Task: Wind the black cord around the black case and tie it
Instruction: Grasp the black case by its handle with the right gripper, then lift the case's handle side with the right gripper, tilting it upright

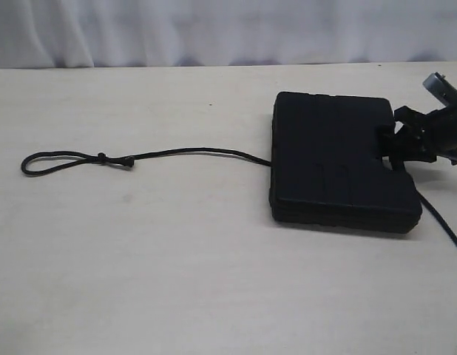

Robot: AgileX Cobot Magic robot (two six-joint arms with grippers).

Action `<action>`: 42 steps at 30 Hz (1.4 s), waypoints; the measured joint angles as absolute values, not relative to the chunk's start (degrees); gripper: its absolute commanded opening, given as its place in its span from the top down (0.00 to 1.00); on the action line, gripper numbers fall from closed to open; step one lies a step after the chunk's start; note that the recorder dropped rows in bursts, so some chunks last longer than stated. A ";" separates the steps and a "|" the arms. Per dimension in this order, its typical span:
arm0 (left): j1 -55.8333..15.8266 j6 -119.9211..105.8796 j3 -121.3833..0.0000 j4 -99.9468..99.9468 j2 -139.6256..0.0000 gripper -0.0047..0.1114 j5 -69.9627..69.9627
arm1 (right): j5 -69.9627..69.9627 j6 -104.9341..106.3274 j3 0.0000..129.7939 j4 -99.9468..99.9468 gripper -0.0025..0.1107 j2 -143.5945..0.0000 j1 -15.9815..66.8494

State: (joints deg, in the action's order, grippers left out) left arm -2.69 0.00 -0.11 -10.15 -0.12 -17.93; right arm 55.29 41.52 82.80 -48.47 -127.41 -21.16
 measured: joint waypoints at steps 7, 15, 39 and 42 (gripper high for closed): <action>-2.69 0.00 -0.11 -10.15 -0.12 0.96 -17.93 | 60.53 41.42 86.53 -48.59 0.94 -127.66 -21.16; -2.69 0.00 -0.11 -10.15 -0.12 0.96 -17.93 | 65.48 41.61 87.01 -53.43 0.94 -126.15 -21.16; -2.69 0.00 -0.11 -10.15 -0.12 0.96 -17.93 | 62.04 36.20 87.11 -46.16 0.94 -106.97 -7.88; -2.69 0.00 -0.11 -10.15 -0.12 0.96 -17.93 | 59.65 32.00 87.23 -40.10 0.94 -105.08 -3.55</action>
